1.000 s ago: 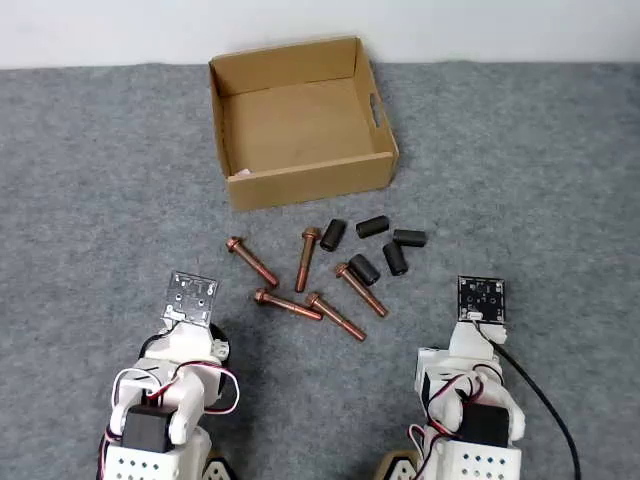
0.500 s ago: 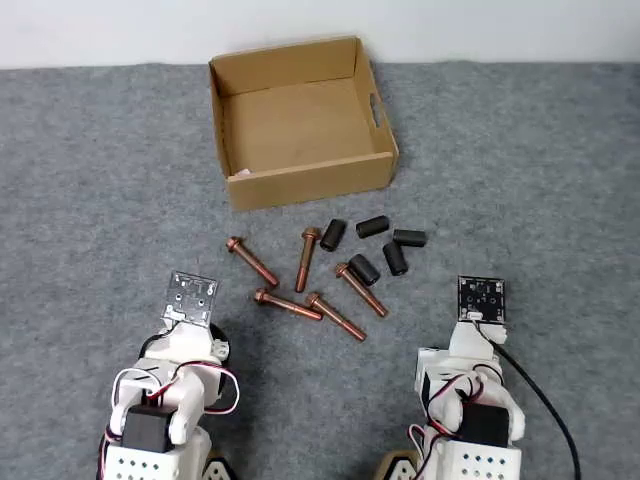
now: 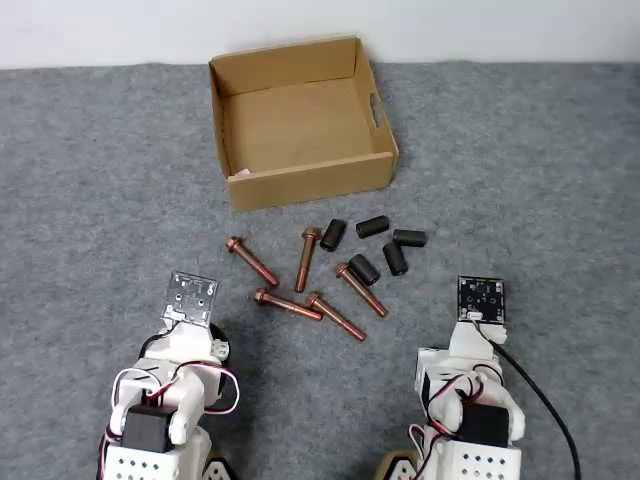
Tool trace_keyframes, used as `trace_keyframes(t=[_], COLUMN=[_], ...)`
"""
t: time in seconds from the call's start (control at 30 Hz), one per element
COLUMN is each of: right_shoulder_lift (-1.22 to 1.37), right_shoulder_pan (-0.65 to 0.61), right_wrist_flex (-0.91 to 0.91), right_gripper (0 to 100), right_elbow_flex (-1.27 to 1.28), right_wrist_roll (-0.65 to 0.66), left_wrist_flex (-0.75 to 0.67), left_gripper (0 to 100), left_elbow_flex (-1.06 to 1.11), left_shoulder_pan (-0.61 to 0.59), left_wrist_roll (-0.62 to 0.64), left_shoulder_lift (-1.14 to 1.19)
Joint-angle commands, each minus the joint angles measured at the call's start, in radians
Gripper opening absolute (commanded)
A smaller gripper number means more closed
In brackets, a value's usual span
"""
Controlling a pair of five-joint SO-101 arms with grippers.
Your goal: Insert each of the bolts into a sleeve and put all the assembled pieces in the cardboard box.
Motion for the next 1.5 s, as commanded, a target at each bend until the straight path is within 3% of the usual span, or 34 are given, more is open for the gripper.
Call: trace_keyframes(t=[0.0,0.43,0.73,1.2,1.47], right_shoulder_lift=[-0.007,-0.007,0.044,0.92,1.287], right_shoulder_pan=[-0.01,-0.002,-0.01,-0.041,-0.15], right_wrist_flex=[0.008,0.008,0.01,0.008,-0.001], right_gripper=[0.9,0.9,0.8,0.8,0.8], right_elbow_flex=[0.017,0.003,-0.284,-0.908,-1.152], right_wrist_roll=[0.005,0.009,0.014,0.055,0.35], left_wrist_flex=[0.009,0.009,0.009,0.009,0.009], left_gripper=[0,0,0,0,0], left_elbow_flex=[-0.005,-0.005,-0.005,-0.005,-0.005], left_shoulder_pan=[-0.003,-0.003,-0.003,-0.003,-0.003], left_wrist_roll=[-0.005,-0.005,-0.005,-0.005,-0.005], left_shoulder_lift=[-0.008,-0.008,-0.008,-0.008,-0.008])
